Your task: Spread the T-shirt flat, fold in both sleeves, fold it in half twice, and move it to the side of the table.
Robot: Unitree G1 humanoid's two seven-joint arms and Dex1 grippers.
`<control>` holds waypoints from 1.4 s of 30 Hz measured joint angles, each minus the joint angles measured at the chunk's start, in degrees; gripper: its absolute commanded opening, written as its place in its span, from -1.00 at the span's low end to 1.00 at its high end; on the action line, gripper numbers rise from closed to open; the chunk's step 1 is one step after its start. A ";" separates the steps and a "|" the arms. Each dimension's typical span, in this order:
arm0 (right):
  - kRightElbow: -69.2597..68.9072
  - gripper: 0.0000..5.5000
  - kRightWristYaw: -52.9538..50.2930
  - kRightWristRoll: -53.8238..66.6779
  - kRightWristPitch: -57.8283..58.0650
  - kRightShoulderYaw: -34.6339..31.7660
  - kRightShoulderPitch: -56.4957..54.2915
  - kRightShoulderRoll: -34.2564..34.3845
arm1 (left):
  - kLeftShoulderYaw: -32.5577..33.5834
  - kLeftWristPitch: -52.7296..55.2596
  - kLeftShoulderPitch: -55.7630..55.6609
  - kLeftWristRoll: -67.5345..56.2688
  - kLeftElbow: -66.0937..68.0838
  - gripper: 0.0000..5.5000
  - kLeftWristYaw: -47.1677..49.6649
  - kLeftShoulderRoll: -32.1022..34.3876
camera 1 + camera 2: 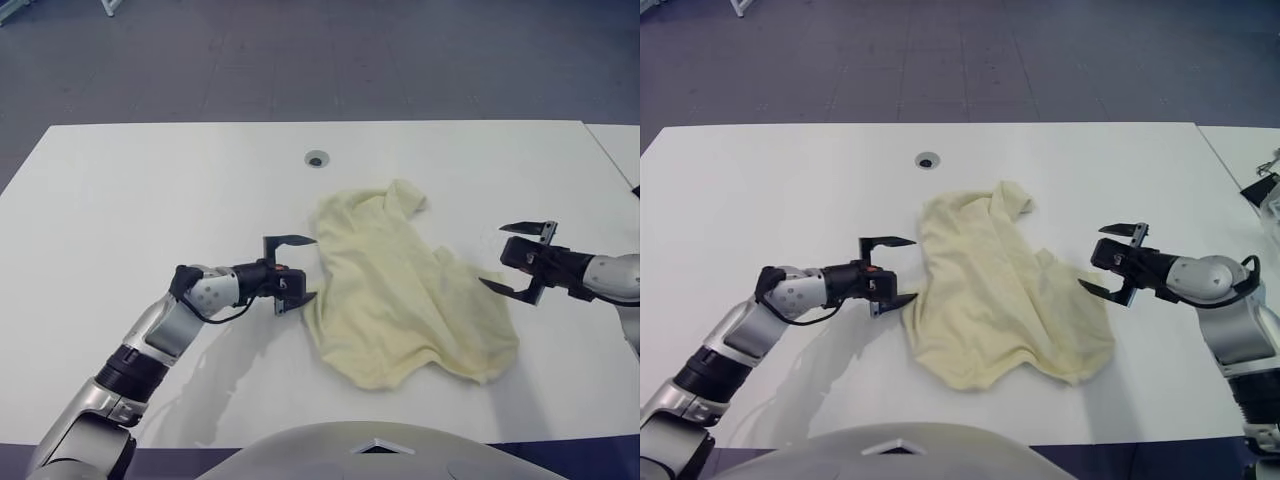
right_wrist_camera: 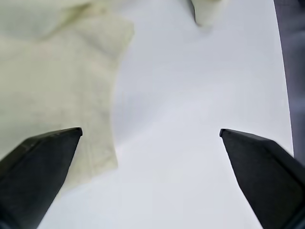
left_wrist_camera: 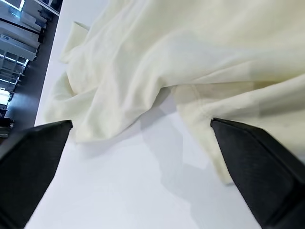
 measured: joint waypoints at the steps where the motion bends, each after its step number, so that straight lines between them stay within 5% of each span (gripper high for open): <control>1: 1.01 0.95 -1.09 -1.21 -0.58 0.68 -0.09 0.62 | 0.04 -0.69 0.38 0.57 -0.07 0.96 0.41 0.41; 8: 0.63 0.95 -4.12 -3.57 -1.42 0.17 3.64 -0.43 | 4.13 -6.30 2.71 0.83 1.82 0.96 1.57 9.32; 14: -9.24 0.95 3.17 1.39 5.41 -5.64 14.96 -6.31 | 9.18 -9.33 6.56 0.28 4.65 0.96 1.97 17.94; 21: -17.24 0.95 8.29 8.66 16.37 -9.42 13.38 -5.76 | 11.86 -6.82 15.19 -6.76 -4.67 0.96 -2.77 21.98; 26: -20.09 0.95 8.86 14.62 23.28 -12.60 1.32 -5.52 | 13.26 -4.37 13.68 -14.17 -4.41 0.96 -12.90 25.80; 31: -13.69 0.95 3.03 10.97 22.55 -2.32 -9.20 3.00 | 13.52 4.76 -5.26 -25.30 -0.20 0.96 -17.74 16.84; 35: -10.48 0.95 0.00 6.86 20.57 6.34 -7.07 8.86 | 11.45 5.80 -24.20 -24.89 14.09 0.96 -15.41 4.13; 42: -14.58 0.95 -2.03 5.25 18.66 6.61 -1.41 8.89 | 6.32 -4.65 -41.92 -11.27 45.58 0.96 0.61 -8.35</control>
